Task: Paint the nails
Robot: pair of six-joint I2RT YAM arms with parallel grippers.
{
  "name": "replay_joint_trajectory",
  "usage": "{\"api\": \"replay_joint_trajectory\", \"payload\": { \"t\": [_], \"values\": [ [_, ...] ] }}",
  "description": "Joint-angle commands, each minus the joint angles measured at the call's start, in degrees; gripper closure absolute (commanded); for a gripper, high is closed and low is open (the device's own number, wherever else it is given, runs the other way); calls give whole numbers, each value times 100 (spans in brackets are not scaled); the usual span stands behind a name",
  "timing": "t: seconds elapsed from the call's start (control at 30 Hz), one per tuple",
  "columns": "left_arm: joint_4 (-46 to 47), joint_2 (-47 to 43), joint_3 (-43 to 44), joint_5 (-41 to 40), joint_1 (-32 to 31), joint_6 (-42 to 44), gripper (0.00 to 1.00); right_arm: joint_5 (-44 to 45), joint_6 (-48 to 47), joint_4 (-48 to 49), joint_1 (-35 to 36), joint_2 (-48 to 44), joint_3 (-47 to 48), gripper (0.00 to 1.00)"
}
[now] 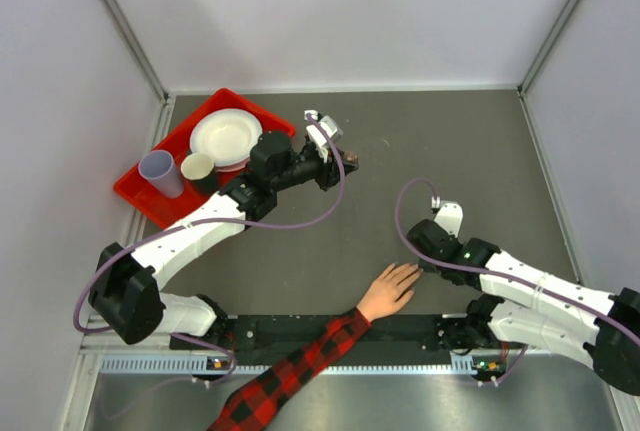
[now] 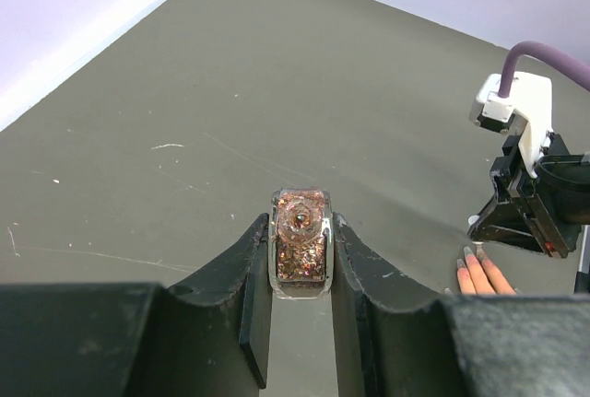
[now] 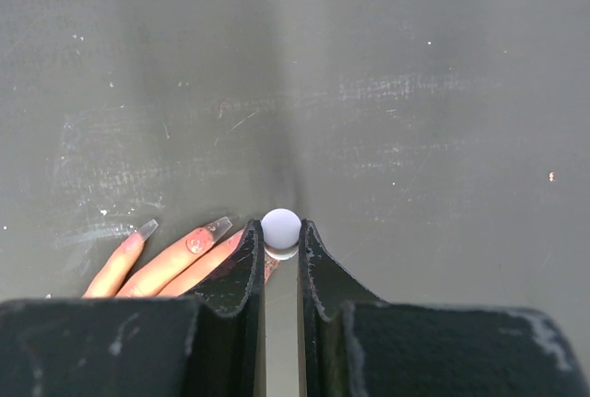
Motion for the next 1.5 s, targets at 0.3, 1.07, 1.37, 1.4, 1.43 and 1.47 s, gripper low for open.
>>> {"api": "replay_joint_trajectory", "payload": {
  "t": [0.3,1.07,1.37,1.4,1.43,1.47],
  "values": [
    [330,-48,111,44,27,6,100,372,-8,-14,-130,-39,290,100],
    [338,-576,-178,2618,-26,-1058,100,-1233,-2179,-462,-156,-989,3189,100],
    [761,-725,-557,3349,-79,-1024,100,-2800,-3084,-788,-156,-92,5140,100],
    [743,-760,-583,3288,-79,-970,100,-2853,-3119,-761,-147,-22,5350,100],
    [665,-786,-601,3279,-87,-935,100,-3080,-3163,-744,-156,144,5457,100],
    [603,-795,-584,3278,-96,-848,100,-3186,-3190,-700,-156,224,5545,100]
  ]
}}
